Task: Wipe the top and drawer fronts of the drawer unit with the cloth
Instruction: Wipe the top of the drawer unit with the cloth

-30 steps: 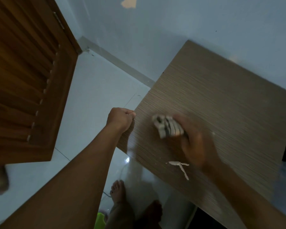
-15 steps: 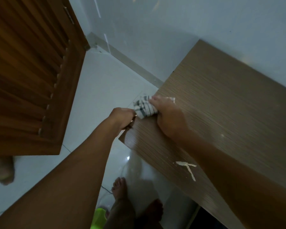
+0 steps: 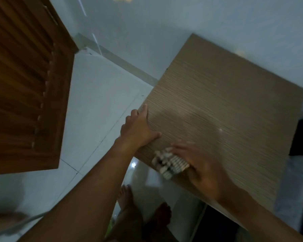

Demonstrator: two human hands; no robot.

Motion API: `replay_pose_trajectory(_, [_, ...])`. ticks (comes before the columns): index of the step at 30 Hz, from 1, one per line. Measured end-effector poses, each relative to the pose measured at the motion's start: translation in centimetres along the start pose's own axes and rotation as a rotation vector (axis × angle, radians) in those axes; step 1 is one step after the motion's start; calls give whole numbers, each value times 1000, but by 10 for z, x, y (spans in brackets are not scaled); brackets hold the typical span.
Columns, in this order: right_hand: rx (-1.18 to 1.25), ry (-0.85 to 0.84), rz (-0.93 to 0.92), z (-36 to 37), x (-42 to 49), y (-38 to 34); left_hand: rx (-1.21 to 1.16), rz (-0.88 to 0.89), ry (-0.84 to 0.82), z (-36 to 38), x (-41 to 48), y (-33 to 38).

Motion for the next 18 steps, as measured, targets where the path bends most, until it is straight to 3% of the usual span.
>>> replay_pose_trajectory(5, [-59,376,498,-43,-27,6,41,-66,-40,2,-2,5])
replay_pose_trajectory(10, [-117,564,924,-18,-52,31,48,-104,-67,0,-1,9])
replay_pose_trajectory(14, [-170,642,1017,25,-35,13,60,-107,-59,0,1,8])
replay_pose_trajectory(18, [-231,640,920,63,-24,-16,53,-101,-56,1,1,8])
Point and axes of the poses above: each hand's wrist, its own x-axis towards the middle knuckle, its own z-axis out of the palm, y = z × x, the point moved 2 cm from there along x, towards the middle knuckle, and after that the axes turned 9 degrees about -z, right-handed, at the moved point
